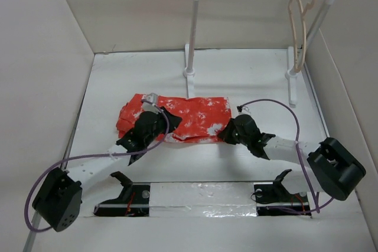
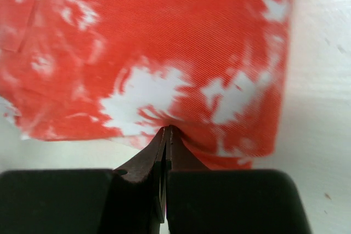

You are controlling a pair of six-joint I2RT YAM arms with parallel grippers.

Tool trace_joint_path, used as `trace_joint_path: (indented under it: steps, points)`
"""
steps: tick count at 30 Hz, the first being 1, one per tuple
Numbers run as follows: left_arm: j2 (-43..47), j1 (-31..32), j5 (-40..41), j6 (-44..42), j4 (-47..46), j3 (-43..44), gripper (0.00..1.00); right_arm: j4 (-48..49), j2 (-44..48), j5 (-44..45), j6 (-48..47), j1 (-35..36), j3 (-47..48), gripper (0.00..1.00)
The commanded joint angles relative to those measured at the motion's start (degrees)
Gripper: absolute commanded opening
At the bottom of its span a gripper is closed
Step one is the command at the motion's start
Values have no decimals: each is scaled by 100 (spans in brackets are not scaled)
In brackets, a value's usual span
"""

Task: Place the trousers on the hanger
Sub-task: Fold the trousers at the center of the board, then pick up the hanger from the clothesline.

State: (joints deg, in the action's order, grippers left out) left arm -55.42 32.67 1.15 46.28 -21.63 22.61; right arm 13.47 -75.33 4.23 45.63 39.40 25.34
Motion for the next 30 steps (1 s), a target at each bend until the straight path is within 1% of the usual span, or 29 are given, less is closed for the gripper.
trace_joint_path:
  steps: [1, 3, 4, 5, 6, 7, 8, 9, 10, 11, 12, 13, 14, 15, 16, 17, 18, 19, 20, 21, 22, 23, 24, 25, 26, 27, 28, 29, 30]
  points:
    - [-337, 836, 657, -435, -298, 576, 11, 393, 237, 491, 394, 94, -292, 0]
    - [-583, 1353, 1113, -611, -228, 779, 11, 218, 326, 500, 464, 155, -302, 0]
    - [-636, 1478, 1185, -673, -237, 928, 11, 121, 387, 491, 456, 208, -267, 0]
    - [-689, 1558, 1264, -734, -254, 982, 12, -28, 570, 491, 421, 209, -119, 0]
    - [-785, 1559, 1283, -856, -315, 1034, 12, -464, 711, 517, 316, 261, -4, 1]
    - [-838, 1620, 1265, -901, -333, 1131, 12, -695, 913, 683, 254, 261, 127, 3]
    - [-874, 1620, 1248, -963, -342, 1184, 12, -932, 1393, 780, 141, 261, 425, 5]
    - [-952, 1620, 1274, -1094, -342, 1236, 12, -1300, 1651, 886, -191, 261, 593, 11]
    - [-988, 1620, 1283, -1156, -377, 1315, 12, -1382, 1888, 1043, -368, 174, 760, 15]
    - [-1023, 1620, 1257, -1252, -421, 1360, 12, -1583, 2099, 1071, -562, -96, 927, 21]
    - [-1119, 1620, 1204, -1332, -456, 1403, 12, -1863, 2397, 1089, -938, -308, 1355, 31]
    - [-1172, 1620, 1178, -1463, -465, 1439, 10, -2005, 2470, 1019, -1107, -562, 1603, 30]
    - [-1208, 1620, 1151, -1525, -474, 1491, 7, -2172, 2497, 940, -1291, -1130, 1892, 15]
    - [-1260, 1681, 1073, -1578, -500, 1483, 4, -2496, 2488, 826, -1580, -1406, 2522, 0]
    - [-1261, 1682, 1063, -1665, -526, 1431, 0, -2551, 2471, 642, -1722, -1661, 2798, 0]
    - [-1252, 1734, 1072, -1701, -553, 1396, 0, -2560, 2436, 632, -1811, -1881, 3053, 0]
    - [-1174, 1795, 1080, -1719, -597, 1343, 0, -2595, 2392, 632, -1881, -2275, 3308, 0]
    - [-1112, 1796, 1089, -1754, -606, 1299, 0, -2622, 2243, 719, -1917, -2426, 3815, 0]
    - [-1042, 1883, 1098, -1859, -597, 1238, 0, -2639, 2146, 885, -1935, -2550, 4046, 0]
    - [-885, 1971, 1194, -1903, -562, 1220, 0, -2753, 2006, 1174, -1882, -2769, 4275, 7]
    - [-805, 1972, 1230, -1938, -597, 1176, 0, -2832, 1848, 1594, -1865, -2893, 4756, 17]
    - [-743, 1972, 1239, -1991, -641, 1088, 0, -2894, 1498, 1712, -1856, -3016, 4969, 30]
    - [-681, 1972, 1230, -2009, -667, 1070, 0, -2920, 1304, 1756, -1899, -3139, 5146, 61]
    - [-663, 1972, 1230, -2026, -650, 1070, 0, -2999, 1101, 1591, -1917, -3384, 5347, 70]
    - [-663, 1972, 1204, -2027, -624, 1096, 0, -3130, 621, 1494, -1961, -3456, 5837, 76]
    - [-663, 1972, 1178, -2009, -623, 1096, 2, -3384, 364, 1476, -2048, -3456, 6103, 83]
    - [-655, 1972, 1151, -2009, -623, 1096, 5, -3500, 109, 1545, -2084, -3456, 6340, 84]
    - [-672, 1972, 1133, -2000, -623, 1105, 6, -3631, -381, 1520, -2162, -3456, 6821, 84]
    - [-672, 1972, 1125, -1992, -606, 1114, 6, -3902, -603, 1528, -2250, -3456, 7026, 83]
